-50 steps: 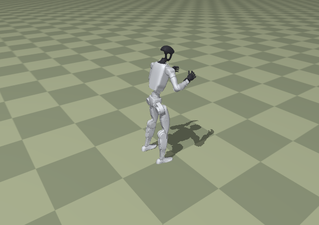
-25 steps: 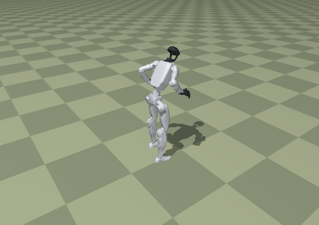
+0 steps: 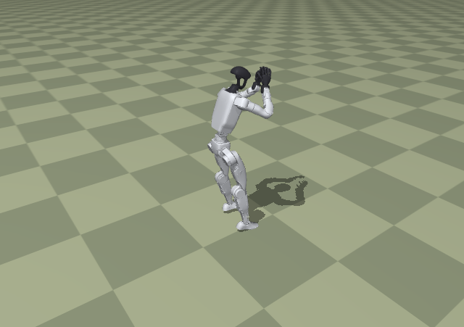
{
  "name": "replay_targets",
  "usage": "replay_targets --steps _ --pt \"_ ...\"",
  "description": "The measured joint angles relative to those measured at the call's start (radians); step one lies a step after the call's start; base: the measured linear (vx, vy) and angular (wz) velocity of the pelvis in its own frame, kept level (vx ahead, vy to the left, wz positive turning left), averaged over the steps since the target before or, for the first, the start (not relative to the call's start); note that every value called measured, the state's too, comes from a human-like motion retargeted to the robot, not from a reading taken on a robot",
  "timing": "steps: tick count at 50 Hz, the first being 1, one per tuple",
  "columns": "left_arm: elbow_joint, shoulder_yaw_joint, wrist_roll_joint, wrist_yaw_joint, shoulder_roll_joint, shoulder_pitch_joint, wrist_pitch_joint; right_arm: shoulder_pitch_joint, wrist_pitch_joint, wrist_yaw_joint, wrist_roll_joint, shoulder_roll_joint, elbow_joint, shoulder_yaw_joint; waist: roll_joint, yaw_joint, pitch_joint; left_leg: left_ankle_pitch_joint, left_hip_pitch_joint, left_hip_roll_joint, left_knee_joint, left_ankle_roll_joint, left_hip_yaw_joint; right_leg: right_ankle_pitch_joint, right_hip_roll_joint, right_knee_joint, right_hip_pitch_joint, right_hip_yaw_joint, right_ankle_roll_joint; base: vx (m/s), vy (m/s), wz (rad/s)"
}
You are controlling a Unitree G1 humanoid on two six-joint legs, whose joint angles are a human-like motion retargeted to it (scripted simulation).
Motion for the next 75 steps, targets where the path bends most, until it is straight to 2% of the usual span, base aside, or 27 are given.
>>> replay_targets --steps 2,5,7,10,13,15,16,18,20,22,23,25,28,30,31,32,35,37,41,45,52,55,59,63,67,72,75 --pt "-0.036 -0.055 -0.016 -0.026 0.100 -0.049 -0.005 -0.099 0.002 -0.003 0.033 -0.146 -0.005 0.041 0.016 0.008 -0.066 -0.200 0.019 0.035 0.000 -0.080 0.019 -0.113 0.044 -0.064 0.036 -0.039 0.050 -0.46 -0.28 -0.13" --pt "-0.051 -0.148 -0.082 -0.017 0.289 -0.138 0.005 -0.235 -0.024 -0.052 0.173 -0.388 0.017 0.157 0.045 0.032 -0.183 -0.196 0.069 0.047 0.000 -0.080 0.098 -0.235 0.040 -0.042 0.072 -0.088 0.050 -0.48 -0.06 -0.12" --pt "-0.037 -0.265 -0.124 0.116 0.452 -0.218 -0.007 -0.318 -0.050 -0.116 0.259 -0.536 0.022 0.274 0.032 0.027 -0.219 -0.232 0.080 -0.005 0.119 0.007 0.150 -0.256 -0.035 0.015 0.120 -0.101 0.044 -0.45 0.19 0.06" --pt "-0.054 -0.383 -0.227 0.076 0.748 -0.220 -0.012 -0.360 -0.065 -0.125 0.329 -0.761 -0.008 0.394 0.016 0.010 -0.228 -0.309 0.060 -0.054 0.407 0.127 0.158 -0.352 -0.108 0.150 0.193 -0.101 -0.047 -0.43 0.10 -0.14" --pt "-0.019 -0.395 -0.346 0.026 1.024 -0.122 -0.025 -0.330 -0.077 -0.082 0.337 -1.040 -0.014 0.399 0.040 0.038 -0.203 -0.363 0.053 -0.077 0.660 0.104 0.053 -0.411 -0.094 0.305 0.250 -0.072 -0.089 -0.41 -0.05 -0.62" --pt "0.074 -0.351 -0.434 -0.008 1.146 -0.040 -0.038 -0.304 -0.106 -0.045 0.380 -1.224 0.046 0.393 0.057 0.075 -0.191 -0.582 0.073 -0.067 0.723 0.100 0.040 -0.635 -0.092 0.357 0.267 -0.085 -0.066 -0.49 -0.07 -0.85" --pt "0.167 -0.254 -0.472 -0.037 1.136 0.054 -0.050 -0.438 -0.151 0.003 0.452 -1.379 0.079 0.552 0.073 0.127 -0.168 -0.760 0.075 -0.052 0.762 0.135 0.057 -0.794 -0.083 0.411 0.246 -0.072 -0.067 -0.57 -0.08 -0.98" --pt "0.374 0.127 -0.485 -0.044 1.011 0.454 -0.022 -0.723 -0.179 0.089 0.560 -1.568 0.152 0.882 0.124 0.186 -0.135 -1.015 0.037 -0.023 0.867 0.245 0.099 -1.036 -0.059 0.566 0.158 -0.042 -0.144 -0.63 -0.06 -1.01" --pt "0.245 1.046 -0.389 -0.011 0.327 1.413 -0.011 -0.804 -0.167 0.146 0.657 -1.590 0.170 0.938 0.333 0.059 -0.036 -1.092 -0.081 0.026 1.034 0.354 0.152 -1.124 -0.030 0.779 -0.003 -0.022 -0.265 -0.61 -0.01 -0.91" --pt "0.219 0.991 -0.505 0.000 -0.184 1.453 0.107 -0.755 -0.020 0.197 0.821 -1.590 0.303 0.938 0.442 -0.046 0.061 -1.053 -0.123 0.037 1.088 0.358 0.196 -1.093 -0.045 0.890 -0.085 -0.014 -0.277 -0.47 0.01 -0.51" --pt "0.246 0.899 -0.568 0.017 -0.384 1.417 0.187 -0.720 0.120 0.288 0.841 -1.590 0.406 0.938 0.443 -0.087 0.097 -1.018 -0.112 -0.002 1.046 0.347 0.219 -1.080 -0.088 0.910 -0.107 0.006 -0.244 -0.36 0.02 -0.11" --pt "0.341 0.678 -0.557 0.020 -0.639 1.321 0.224 -0.722 0.254 0.301 1.108 -1.590 0.619 0.938 0.452 -0.112 0.121 -0.920 -0.059 -0.124 0.863 0.325 0.240 -1.055 -0.189 0.873 -0.121 0.054 -0.185 -0.29 0.03 0.19" --pt "0.439 0.365 -0.484 -0.012 -0.899 1.169 0.193 -0.625 0.379 0.325 1.303 -1.465 0.843 0.938 0.476 -0.180 0.127 -0.749 0.000 -0.223 0.629 0.314 0.262 -0.974 -0.266 0.768 -0.125 0.097 -0.142 -0.23 0.06 0.00" --pt "0.414 0.411 -0.396 -0.056 -1.095 1.125 0.144 -0.222 0.259 0.303 1.407 -1.024 0.898 0.915 0.481 -0.442 0.130 -0.633 0.096 -0.241 0.438 0.301 0.270 -0.891 -0.253 0.656 -0.079 0.124 -0.145 -0.18 0.04 -1.03" --pt "0.348 0.289 -0.312 -0.113 -0.672 1.203 0.134 0.799 0.033 0.153 0.908 -0.115 0.661 0.171 0.207 -0.273 0.032 -0.660 0.062 -0.095 0.498 0.264 0.271 -0.756 -0.115 0.436 0.007 0.086 -0.177 -0.12 -0.12 -1.76" --pt "0.303 0.186 -0.244 -0.166 -0.388 1.218 0.129 1.468 -0.103 0.061 0.550 0.485 0.500 -0.317 0.025 -0.163 -0.035 -0.674 0.036 0.004 0.536 0.239 0.278 -0.663 -0.023 0.286 0.060 0.064 -0.192 -0.11 -0.15 -1.74" --pt "0.262 -0.014 -0.145 -0.231 -0.374 0.911 0.094 1.369 -0.021 0.123 0.344 0.417 0.479 -0.209 0.017 -0.163 -0.074 -0.604 0.061 -0.018 0.397 0.230 0.323 -0.594 -0.031 0.172 0.054 0.086 -0.127 -0.15 -0.01 -1.24" --pt "0.231 -0.131 0.071 -0.272 -0.342 0.755 0.090 1.356 -0.022 0.177 0.246 0.359 0.447 -0.141 0.018 -0.162 -0.106 -0.632 0.054 0.000 0.435 0.211 0.364 -0.629 -0.044 0.165 0.066 0.032 -0.100 -0.10 0.00 -1.06" --pt "0.194 -0.272 0.247 -0.258 -0.293 0.441 0.084 1.243 -0.020 0.200 0.151 0.271 0.420 -0.005 0.037 -0.137 -0.138 -0.620 0.094 -0.001 0.328 0.183 0.441 -0.663 -0.098 0.123 0.079 -0.146 -0.106 -0.11 -0.02 -1.08" --pt "0.178 -0.335 0.285 -0.259 -0.233 0.273 0.072 1.176 -0.023 0.235 0.100 0.214 0.395 0.038 0.051 -0.125 -0.143 -0.617 0.121 0.003 0.304 0.155 0.516 -0.593 -0.174 0.163 0.077 -0.352 -0.096 -0.03 -0.06 -0.92" --pt "0.133 -0.307 0.192 -0.319 -0.090 0.469 0.067 1.325 -0.019 0.344 0.155 0.133 0.288 -0.021 0.038 -0.135 -0.221 -0.623 0.242 0.025 0.304 0.113 0.671 -0.576 -0.157 0.186 0.091 -0.243 -0.116 0.18 -0.17 -1.22" --pt "0.139 -0.278 0.157 -0.392 -0.090 0.629 0.082 1.405 -0.012 0.387 0.195 0.097 0.261 -0.069 0.020 -0.160 -0.255 -0.616 0.297 0.043 0.346 0.162 0.750 -0.589 -0.137 0.207 0.101 -0.147 -0.115 0.27 -0.23 -1.53" --pt "0.119 -0.254 0.147 -0.438 -0.154 0.767 0.089 1.495 -0.011 0.408 0.237 0.051 0.234 -0.169 -0.017 -0.234 -0.276 -0.596 0.271 0.143 0.642 0.289 0.796 -0.609 -0.126 0.223 0.131 -0.040 -0.084 0.25 -0.24 -1.32" --pt "0.063 -0.216 0.166 -0.439 -0.208 0.823 0.076 1.578 -0.028 0.434 0.275 0.013 0.175 -0.273 -0.008 -0.285 -0.252 -0.550 0.127 0.241 1.009 0.309 0.549 -0.616 -0.044 0.205 0.195 0.075 -0.064 0.21 -0.16 -1.72" --pt "-0.002 -0.158 0.196 -0.413 -0.207 0.908 0.061 1.690 -0.035 0.474 0.303 0.004 0.090 -0.336 0.003 -0.265 -0.236 -0.569 0.021 0.026 1.090 0.164 0.123 -0.575 0.020 0.165 0.247 0.257 0.003 0.18 -0.02 -2.46" --pt "-0.087 -0.001 0.145 -0.394 -0.158 1.054 0.058 1.688 -0.020 0.464 0.299 0.037 0.058 -0.358 0.030 -0.184 -0.166 -0.627 0.063 -0.029 0.945 0.166 -0.058 -0.527 0.109 0.136 0.279 0.524 0.050 0.11 -0.01 -3.07" --pt "-0.109 0.118 0.127 -0.383 -0.125 1.179 0.054 1.641 -0.011 0.455 0.281 0.083 0.065 -0.362 0.050 -0.135 -0.100 -0.690 0.147 -0.066 0.772 0.117 -0.261 -0.500 0.188 0.096 0.323 0.680 0.050 0.07 -0.04 -3.29"
